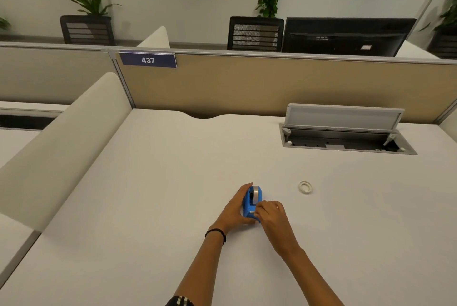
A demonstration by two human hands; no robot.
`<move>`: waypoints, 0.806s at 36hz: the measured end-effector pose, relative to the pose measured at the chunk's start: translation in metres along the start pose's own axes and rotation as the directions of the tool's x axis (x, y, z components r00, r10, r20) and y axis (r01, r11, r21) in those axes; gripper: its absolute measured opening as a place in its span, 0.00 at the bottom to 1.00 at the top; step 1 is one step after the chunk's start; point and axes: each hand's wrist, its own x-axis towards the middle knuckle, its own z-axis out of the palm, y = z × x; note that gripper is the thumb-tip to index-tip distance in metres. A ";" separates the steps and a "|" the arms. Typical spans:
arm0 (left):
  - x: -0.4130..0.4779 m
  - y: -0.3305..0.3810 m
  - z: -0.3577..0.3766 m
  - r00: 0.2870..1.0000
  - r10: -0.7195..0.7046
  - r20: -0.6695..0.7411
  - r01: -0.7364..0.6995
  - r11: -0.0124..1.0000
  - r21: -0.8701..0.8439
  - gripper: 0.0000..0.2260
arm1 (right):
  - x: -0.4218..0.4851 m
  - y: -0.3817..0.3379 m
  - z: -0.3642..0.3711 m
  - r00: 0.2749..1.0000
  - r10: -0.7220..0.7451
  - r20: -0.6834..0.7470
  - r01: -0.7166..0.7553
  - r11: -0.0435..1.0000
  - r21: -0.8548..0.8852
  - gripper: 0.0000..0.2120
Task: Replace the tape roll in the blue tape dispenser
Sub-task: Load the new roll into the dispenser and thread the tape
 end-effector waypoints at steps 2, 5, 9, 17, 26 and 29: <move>0.000 0.000 0.000 1.000 -0.003 -0.001 0.003 1.000 -0.001 0.42 | 0.000 -0.001 -0.001 1.000 -0.009 0.000 0.009 1.000 -0.019 0.17; 0.000 -0.001 0.000 1.000 -0.003 -0.001 0.003 1.000 0.004 0.42 | 0.000 -0.002 -0.001 1.000 -0.015 0.001 0.015 0.998 -0.066 0.16; 0.000 0.000 0.000 1.000 -0.003 0.003 0.003 1.000 0.010 0.42 | -0.001 -0.002 -0.001 1.000 -0.020 0.004 0.020 0.996 -0.084 0.15; -0.003 0.005 -0.001 1.000 -0.026 0.002 0.026 1.000 0.012 0.42 | -0.001 -0.002 -0.009 0.997 -0.060 0.046 0.064 0.994 -0.092 0.10; -0.010 0.015 0.001 0.998 -0.066 -0.004 0.066 0.998 0.004 0.45 | -0.010 -0.007 -0.021 0.997 -0.070 0.025 0.072 0.992 -0.099 0.09; -0.014 0.022 -0.001 0.996 -0.089 0.020 0.089 0.996 -0.004 0.48 | -0.013 -0.005 -0.025 0.999 -0.011 -0.045 0.010 1.000 -0.019 0.17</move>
